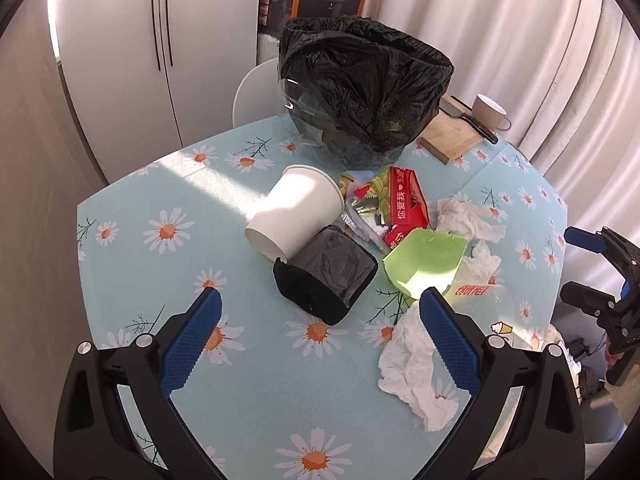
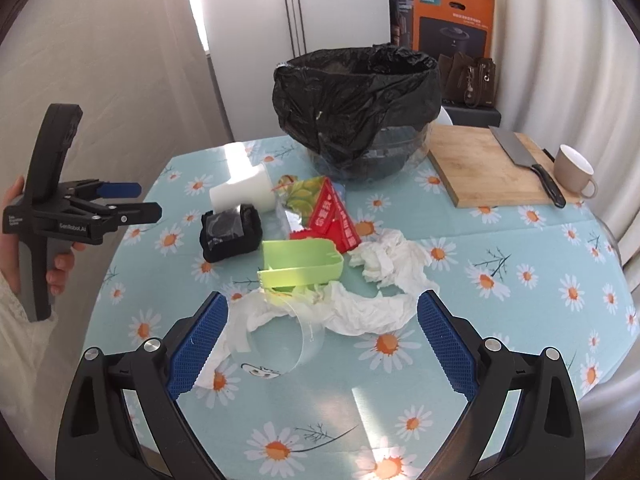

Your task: Collect trash

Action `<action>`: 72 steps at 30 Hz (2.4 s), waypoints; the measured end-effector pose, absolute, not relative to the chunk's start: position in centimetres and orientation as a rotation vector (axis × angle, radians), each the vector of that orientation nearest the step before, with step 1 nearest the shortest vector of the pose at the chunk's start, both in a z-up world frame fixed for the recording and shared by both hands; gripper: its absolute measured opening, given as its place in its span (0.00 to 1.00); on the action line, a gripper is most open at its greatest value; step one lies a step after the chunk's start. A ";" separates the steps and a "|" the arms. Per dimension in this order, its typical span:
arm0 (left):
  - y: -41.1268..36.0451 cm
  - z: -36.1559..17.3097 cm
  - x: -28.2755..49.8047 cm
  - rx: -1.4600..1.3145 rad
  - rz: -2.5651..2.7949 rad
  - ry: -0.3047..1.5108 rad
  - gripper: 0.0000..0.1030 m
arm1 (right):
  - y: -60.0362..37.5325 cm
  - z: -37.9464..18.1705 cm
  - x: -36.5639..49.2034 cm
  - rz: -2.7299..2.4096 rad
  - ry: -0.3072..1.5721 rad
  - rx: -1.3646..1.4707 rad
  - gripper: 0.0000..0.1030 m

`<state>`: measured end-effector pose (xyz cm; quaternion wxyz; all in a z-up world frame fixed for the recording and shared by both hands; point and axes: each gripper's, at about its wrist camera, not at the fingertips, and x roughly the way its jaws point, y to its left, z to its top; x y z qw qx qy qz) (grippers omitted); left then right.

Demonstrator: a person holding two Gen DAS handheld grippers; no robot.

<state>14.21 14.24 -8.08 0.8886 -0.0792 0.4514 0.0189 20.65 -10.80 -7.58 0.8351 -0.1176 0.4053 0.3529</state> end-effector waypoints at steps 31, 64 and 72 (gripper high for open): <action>13.5 -17.6 21.0 -0.170 0.057 0.998 0.94 | -4.7 -16.1 21.7 0.833 0.998 -0.413 0.87; 11.7 -10.8 13.2 -0.095 0.032 1.056 0.77 | -9.6 -10.4 17.9 0.726 0.894 -0.398 0.62; 10.1 -7.2 11.5 -0.027 -0.031 1.002 0.77 | -10.1 -8.4 17.5 0.698 0.855 -0.397 0.62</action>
